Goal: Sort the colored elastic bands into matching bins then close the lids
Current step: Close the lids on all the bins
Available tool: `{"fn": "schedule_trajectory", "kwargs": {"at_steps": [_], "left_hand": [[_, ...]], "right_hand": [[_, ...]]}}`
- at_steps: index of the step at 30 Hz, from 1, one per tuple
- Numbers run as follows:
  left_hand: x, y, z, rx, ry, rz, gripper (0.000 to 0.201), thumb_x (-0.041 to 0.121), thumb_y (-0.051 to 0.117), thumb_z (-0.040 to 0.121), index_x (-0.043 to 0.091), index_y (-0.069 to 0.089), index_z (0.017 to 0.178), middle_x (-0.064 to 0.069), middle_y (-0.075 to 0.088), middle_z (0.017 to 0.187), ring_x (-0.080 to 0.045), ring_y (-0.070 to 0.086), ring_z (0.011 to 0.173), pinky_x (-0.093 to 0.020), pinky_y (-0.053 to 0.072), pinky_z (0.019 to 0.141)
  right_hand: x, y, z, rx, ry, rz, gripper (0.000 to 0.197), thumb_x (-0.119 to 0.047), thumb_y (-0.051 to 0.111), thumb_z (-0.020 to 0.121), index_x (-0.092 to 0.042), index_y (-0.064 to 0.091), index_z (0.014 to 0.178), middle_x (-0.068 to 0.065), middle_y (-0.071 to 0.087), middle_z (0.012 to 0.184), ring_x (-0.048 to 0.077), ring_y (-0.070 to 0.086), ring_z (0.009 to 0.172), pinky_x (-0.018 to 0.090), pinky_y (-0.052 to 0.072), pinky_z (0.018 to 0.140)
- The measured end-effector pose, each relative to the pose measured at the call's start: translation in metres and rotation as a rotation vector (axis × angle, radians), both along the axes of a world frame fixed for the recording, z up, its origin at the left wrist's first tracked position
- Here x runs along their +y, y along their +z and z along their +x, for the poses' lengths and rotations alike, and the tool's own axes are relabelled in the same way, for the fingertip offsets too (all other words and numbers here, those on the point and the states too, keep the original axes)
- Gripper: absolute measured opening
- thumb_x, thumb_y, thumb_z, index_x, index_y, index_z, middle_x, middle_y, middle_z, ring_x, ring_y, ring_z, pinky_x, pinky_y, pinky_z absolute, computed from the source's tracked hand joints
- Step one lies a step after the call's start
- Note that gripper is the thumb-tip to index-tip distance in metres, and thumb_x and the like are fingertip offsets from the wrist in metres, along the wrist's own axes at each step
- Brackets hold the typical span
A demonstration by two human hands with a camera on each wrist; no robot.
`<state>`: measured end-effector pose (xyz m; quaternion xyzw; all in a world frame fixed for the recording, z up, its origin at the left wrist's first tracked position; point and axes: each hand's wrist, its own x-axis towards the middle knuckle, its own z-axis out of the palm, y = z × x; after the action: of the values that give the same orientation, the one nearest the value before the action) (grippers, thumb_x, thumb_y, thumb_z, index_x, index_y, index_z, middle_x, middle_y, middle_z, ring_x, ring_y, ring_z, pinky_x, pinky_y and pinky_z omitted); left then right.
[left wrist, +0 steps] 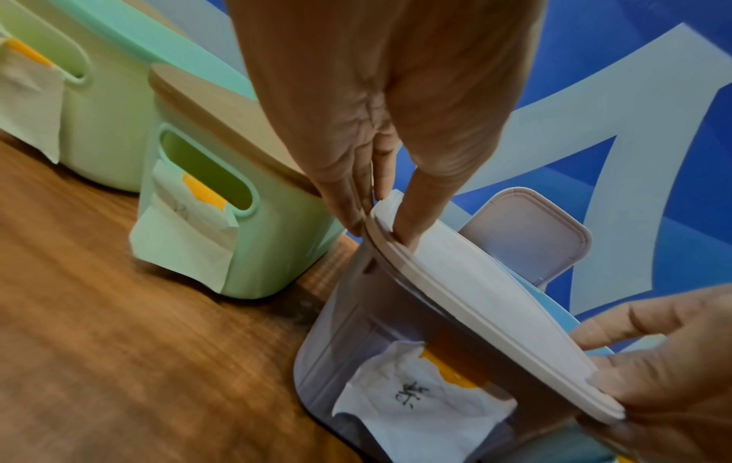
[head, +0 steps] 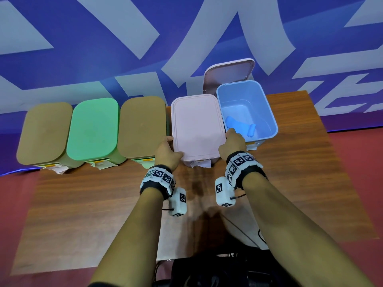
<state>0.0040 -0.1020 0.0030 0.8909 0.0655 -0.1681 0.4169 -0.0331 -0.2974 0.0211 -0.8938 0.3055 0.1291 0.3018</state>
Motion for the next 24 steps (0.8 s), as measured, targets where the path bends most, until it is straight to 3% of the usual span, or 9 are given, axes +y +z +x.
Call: {"fn": "schedule_trajectory", "kwargs": {"at_steps": [5,8,10,12,15,20,24], "left_hand": [[-0.0002,-0.001,-0.0042,-0.023,0.009,-0.031,0.06,0.001,0.072,0.08,0.011,0.046,0.133,-0.003,0.061,0.122,-0.018,0.059,0.108,-0.024,0.044,0.085],[0.0,-0.0008,-0.0051,-0.04,-0.049,-0.006,0.072,0.002,0.068,0.081,0.019,0.041,0.146,0.004,0.055,0.129,-0.015,0.055,0.114,-0.028,0.044,0.096],[0.0003,-0.0005,-0.0043,-0.042,-0.096,0.045,0.074,0.005,0.065,0.083,0.019,0.038,0.15,-0.005,0.053,0.141,-0.025,0.053,0.125,-0.036,0.044,0.105],[-0.0007,-0.0001,-0.0045,-0.044,-0.114,0.08,0.072,0.005,0.063,0.084,0.016,0.038,0.15,-0.012,0.051,0.143,-0.031,0.051,0.128,-0.038,0.043,0.106],[-0.0034,0.0008,-0.0051,-0.039,-0.117,0.098,0.07,0.003,0.061,0.084,0.013,0.039,0.15,-0.015,0.05,0.143,-0.032,0.049,0.129,-0.038,0.042,0.107],[-0.0028,0.0036,0.001,-0.011,-0.116,0.116,0.069,0.0,0.059,0.082,0.009,0.04,0.148,-0.016,0.049,0.143,-0.032,0.05,0.128,-0.038,0.043,0.107],[-0.0049,0.005,0.0041,-0.031,-0.117,0.169,0.065,0.006,0.066,0.083,0.006,0.045,0.145,-0.018,0.051,0.14,-0.031,0.05,0.126,-0.034,0.042,0.103]], "right_hand": [[0.0002,-0.0034,-0.0035,-0.034,-0.024,0.024,0.05,0.005,0.048,0.087,-0.006,0.042,0.136,0.022,0.056,0.123,0.036,0.054,0.113,0.038,0.048,0.09],[0.0011,-0.0039,-0.0057,-0.059,0.007,0.046,0.062,0.002,0.047,0.089,-0.015,0.036,0.147,0.019,0.054,0.13,0.035,0.051,0.121,0.037,0.044,0.097],[0.0004,-0.0029,-0.0062,-0.037,0.035,0.039,0.061,0.0,0.046,0.091,-0.015,0.036,0.149,0.017,0.051,0.135,0.033,0.048,0.125,0.035,0.042,0.099],[0.0004,-0.0018,-0.0069,-0.01,0.043,0.036,0.062,-0.002,0.046,0.092,-0.016,0.034,0.151,0.018,0.048,0.136,0.033,0.048,0.124,0.034,0.042,0.096],[0.0005,-0.0015,-0.007,0.002,0.059,0.032,0.061,-0.002,0.045,0.092,-0.016,0.034,0.15,0.018,0.046,0.135,0.034,0.051,0.12,0.031,0.041,0.086],[-0.0025,0.002,-0.0039,0.007,0.094,0.045,0.065,-0.002,0.042,0.094,-0.02,0.028,0.155,0.014,0.041,0.144,0.031,0.048,0.127,0.034,0.044,0.095],[-0.0017,0.003,-0.0033,0.014,0.105,0.035,0.067,-0.002,0.043,0.093,-0.02,0.027,0.155,0.014,0.04,0.146,0.031,0.048,0.128,0.035,0.045,0.094]]}}
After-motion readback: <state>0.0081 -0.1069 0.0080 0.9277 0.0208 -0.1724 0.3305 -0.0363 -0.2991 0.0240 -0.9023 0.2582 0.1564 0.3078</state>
